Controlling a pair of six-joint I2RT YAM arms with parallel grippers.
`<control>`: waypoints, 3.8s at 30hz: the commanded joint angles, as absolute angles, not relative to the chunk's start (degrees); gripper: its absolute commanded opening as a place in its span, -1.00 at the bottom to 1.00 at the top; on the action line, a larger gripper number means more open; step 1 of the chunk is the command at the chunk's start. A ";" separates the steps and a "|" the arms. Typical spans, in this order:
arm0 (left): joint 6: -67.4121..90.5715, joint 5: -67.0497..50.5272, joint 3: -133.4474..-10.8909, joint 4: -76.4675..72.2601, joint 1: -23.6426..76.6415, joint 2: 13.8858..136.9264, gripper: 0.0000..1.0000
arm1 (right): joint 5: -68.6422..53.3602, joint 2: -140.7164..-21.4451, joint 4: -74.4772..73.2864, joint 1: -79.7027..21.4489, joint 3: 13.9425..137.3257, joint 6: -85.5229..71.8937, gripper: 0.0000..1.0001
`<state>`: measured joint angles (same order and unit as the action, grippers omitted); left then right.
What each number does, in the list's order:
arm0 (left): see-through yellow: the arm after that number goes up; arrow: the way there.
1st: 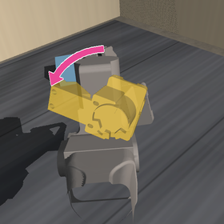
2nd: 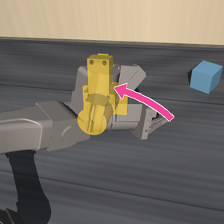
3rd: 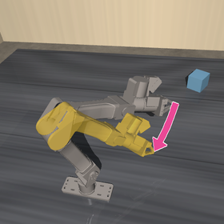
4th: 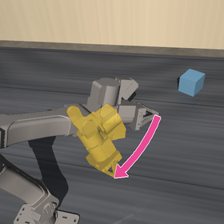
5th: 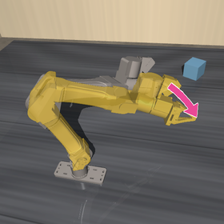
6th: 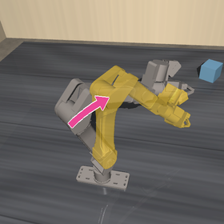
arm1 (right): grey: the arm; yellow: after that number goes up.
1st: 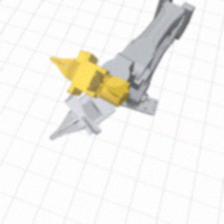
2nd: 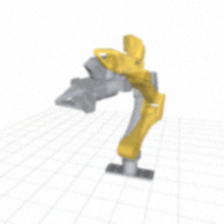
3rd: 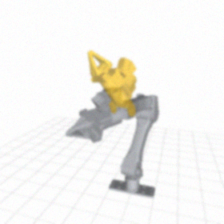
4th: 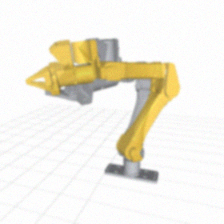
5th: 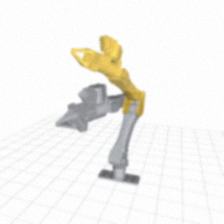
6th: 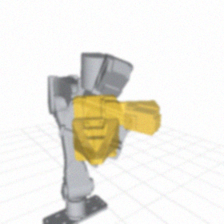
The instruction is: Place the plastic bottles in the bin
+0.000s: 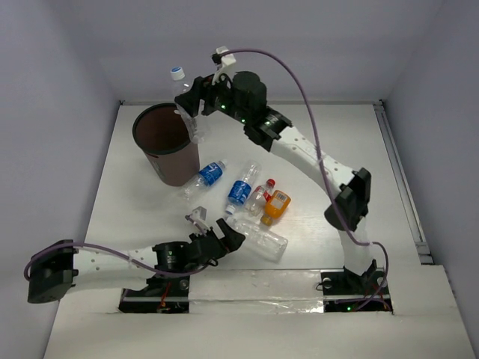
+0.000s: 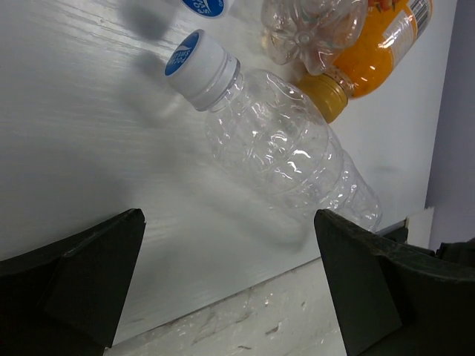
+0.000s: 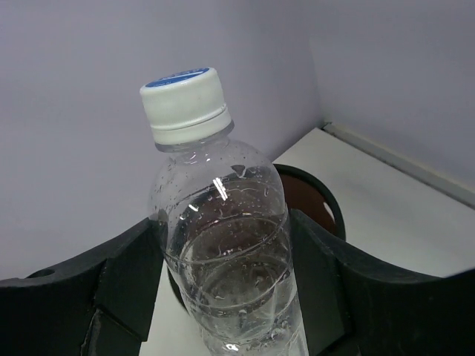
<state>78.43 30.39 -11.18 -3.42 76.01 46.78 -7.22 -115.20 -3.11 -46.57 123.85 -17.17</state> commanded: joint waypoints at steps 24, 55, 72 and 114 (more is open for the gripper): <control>80.34 31.91 -13.10 -15.29 75.94 58.36 0.98 | -2.29 -130.68 18.11 -49.22 139.98 -25.66 0.11; 83.05 33.40 -19.60 -11.69 74.27 67.58 0.98 | -4.83 -115.77 29.35 -50.80 112.70 -20.92 0.74; 90.00 37.79 -23.55 -5.10 73.21 72.68 0.98 | -8.79 -81.05 34.28 -50.80 65.84 -19.51 0.73; 66.46 48.95 -40.07 19.60 82.00 45.80 -0.23 | 22.42 -46.22 -15.21 -45.98 33.49 -44.03 0.55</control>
<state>73.82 41.87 -35.11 14.00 81.87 49.91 19.94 -45.12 -15.66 -48.27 33.06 -41.04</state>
